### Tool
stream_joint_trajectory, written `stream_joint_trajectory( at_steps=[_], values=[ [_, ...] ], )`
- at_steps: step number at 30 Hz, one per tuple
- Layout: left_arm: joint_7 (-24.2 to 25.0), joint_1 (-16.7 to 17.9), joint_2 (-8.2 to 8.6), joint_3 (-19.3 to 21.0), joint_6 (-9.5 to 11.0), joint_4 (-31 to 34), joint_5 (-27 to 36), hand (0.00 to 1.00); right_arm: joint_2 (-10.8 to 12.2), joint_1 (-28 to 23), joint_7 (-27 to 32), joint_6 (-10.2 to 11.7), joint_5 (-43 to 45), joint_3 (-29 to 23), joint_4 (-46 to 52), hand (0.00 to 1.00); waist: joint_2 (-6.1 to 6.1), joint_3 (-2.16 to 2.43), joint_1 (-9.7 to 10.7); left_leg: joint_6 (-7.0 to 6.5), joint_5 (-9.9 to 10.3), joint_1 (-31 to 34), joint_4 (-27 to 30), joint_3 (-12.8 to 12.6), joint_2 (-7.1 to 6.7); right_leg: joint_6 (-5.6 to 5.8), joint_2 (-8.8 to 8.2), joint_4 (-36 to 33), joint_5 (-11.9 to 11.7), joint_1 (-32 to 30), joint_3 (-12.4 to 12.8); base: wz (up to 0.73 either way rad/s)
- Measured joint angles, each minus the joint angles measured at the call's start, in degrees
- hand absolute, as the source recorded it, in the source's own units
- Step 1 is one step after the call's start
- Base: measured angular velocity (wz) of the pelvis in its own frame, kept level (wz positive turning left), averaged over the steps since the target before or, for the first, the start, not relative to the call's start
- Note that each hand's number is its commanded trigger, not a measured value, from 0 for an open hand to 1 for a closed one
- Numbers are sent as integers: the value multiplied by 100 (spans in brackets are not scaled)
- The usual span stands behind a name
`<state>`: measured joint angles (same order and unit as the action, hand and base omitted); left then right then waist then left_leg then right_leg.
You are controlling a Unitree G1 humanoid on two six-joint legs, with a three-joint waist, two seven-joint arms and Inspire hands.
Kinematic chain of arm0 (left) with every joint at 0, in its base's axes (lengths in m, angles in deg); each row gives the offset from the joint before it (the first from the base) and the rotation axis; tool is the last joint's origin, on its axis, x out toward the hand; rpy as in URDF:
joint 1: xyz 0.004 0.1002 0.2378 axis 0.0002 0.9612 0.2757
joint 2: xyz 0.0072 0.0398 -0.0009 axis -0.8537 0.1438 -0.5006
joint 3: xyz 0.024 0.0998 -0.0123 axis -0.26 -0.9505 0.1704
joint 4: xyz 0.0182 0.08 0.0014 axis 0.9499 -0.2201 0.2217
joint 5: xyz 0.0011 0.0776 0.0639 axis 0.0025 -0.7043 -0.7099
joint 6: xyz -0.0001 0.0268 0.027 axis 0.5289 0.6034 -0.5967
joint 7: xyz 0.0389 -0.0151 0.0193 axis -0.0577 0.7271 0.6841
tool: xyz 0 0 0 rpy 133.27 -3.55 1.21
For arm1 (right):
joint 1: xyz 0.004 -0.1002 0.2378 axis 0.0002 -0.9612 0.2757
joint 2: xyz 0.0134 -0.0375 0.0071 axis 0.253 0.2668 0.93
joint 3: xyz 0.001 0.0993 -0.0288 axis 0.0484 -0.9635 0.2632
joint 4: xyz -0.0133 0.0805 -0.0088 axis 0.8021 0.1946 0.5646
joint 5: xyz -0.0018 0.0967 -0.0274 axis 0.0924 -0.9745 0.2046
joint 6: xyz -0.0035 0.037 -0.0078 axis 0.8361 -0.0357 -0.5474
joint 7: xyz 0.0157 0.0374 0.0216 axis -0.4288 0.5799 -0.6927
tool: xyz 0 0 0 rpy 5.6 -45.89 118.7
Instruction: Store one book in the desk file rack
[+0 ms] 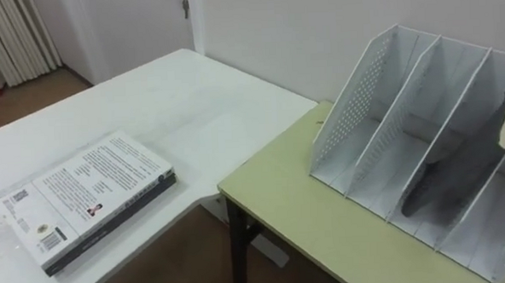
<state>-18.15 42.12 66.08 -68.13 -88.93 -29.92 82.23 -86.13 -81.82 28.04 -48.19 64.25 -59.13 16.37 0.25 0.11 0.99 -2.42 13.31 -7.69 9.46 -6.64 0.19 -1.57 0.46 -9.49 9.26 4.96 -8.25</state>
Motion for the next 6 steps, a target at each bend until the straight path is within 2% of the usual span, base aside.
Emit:
stream_joint_trajectory(
  at_steps=[6],
  values=[
    [-15, 2, 30, -3, 0, 2, -1, 0, 17, -41, 206, 1, -313, -7, -33, 0, 44, 16, 65, 0, 0, 5, -9, -82, 10, -1, 8, -7, 1, -8, 39, -4]
  ],
)
